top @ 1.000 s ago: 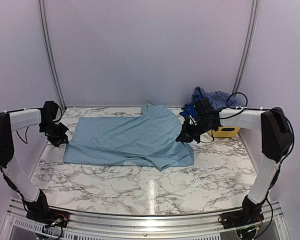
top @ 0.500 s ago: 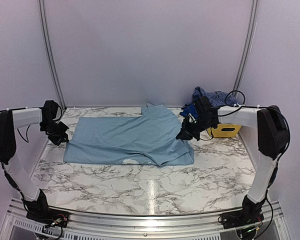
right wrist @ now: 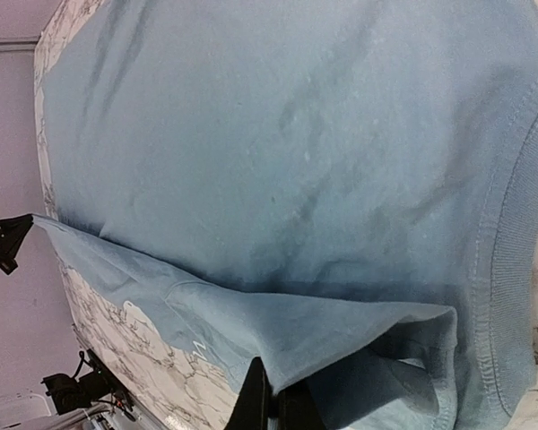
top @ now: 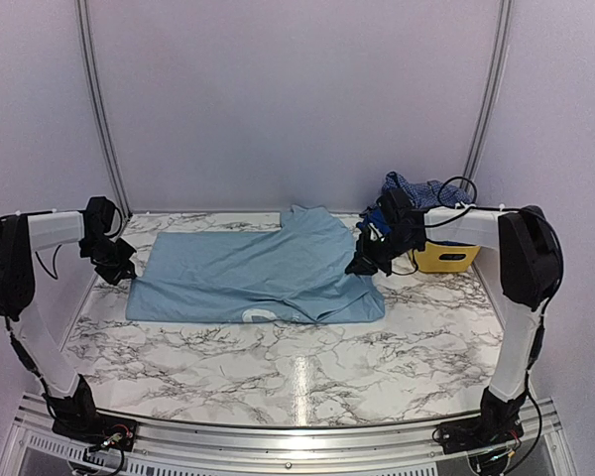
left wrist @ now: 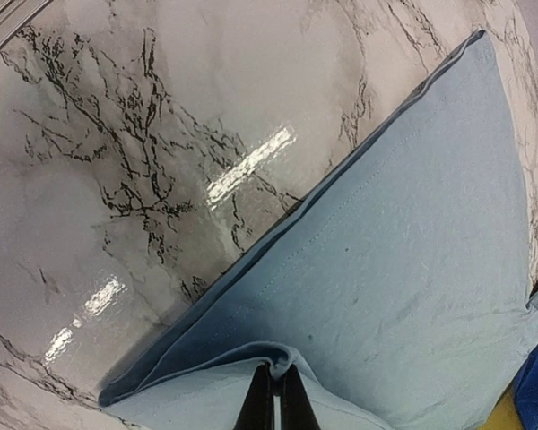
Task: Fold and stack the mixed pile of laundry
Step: Fold the flattened T-shirt at the center of the board.
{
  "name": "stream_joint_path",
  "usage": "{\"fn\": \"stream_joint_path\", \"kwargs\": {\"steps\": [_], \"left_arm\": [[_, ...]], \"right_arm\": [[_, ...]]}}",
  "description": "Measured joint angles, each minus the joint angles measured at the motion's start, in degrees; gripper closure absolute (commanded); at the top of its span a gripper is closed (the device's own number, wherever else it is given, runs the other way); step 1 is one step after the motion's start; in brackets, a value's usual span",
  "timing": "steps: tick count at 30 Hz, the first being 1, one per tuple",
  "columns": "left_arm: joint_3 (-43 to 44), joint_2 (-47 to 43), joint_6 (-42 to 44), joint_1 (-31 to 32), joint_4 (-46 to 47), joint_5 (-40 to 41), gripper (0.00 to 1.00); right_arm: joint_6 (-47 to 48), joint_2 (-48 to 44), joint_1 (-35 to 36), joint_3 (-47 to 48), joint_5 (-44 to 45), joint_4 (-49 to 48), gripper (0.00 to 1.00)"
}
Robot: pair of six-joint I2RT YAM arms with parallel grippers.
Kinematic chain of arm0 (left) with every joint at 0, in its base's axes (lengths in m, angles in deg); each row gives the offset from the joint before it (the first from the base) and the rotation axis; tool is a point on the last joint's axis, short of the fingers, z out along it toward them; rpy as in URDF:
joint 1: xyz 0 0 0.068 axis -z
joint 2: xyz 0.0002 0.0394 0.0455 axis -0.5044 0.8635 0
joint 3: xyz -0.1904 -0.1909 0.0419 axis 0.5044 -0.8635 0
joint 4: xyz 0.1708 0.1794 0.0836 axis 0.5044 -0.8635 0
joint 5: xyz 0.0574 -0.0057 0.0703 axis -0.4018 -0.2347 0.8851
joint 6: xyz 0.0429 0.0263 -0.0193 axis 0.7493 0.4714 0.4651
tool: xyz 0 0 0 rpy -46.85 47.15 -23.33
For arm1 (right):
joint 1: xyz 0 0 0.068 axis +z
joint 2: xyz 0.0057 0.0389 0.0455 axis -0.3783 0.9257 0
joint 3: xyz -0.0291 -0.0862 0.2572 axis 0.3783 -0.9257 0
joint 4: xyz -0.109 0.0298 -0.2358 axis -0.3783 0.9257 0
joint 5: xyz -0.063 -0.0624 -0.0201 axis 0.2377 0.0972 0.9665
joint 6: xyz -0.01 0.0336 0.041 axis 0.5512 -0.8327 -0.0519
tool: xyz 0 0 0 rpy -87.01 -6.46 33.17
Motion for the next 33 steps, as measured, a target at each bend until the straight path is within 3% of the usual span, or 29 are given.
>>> {"fn": "stream_joint_path", "kwargs": {"steps": [21,22,25,26,28,30,33], "left_arm": [[2.6,4.8,1.4,0.0,1.0,0.0,1.00],[2.7,5.1,1.6,0.0,1.0,0.0,0.95],[4.1,6.5,3.3,-0.2,0.9,-0.3,0.61],[4.7,6.6,4.0,-0.2,0.9,-0.5,0.49],[5.9,6.5,5.5,-0.6,0.9,-0.5,0.34],[6.1,5.5,6.8,-1.2,1.0,-0.5,0.25],[4.6,1.7,8.4,-2.7,1.0,-0.4,0.22]], "right_arm": [[1.7,3.9,-1.0,3.5,0.0,1.0,0.98],[1.9,4.3,-1.0,3.8,0.0,1.0,0.90],[2.9,4.9,-1.6,4.7,-0.4,1.3,0.59],[3.3,4.9,-1.9,4.8,-0.6,1.4,0.53],[3.9,4.6,-3.1,4.7,-1.1,1.3,0.44],[5.1,3.2,-4.8,3.5,-1.6,1.3,0.38],[6.9,-2.4,-7.2,-0.9,-1.8,1.5,0.36]]}}
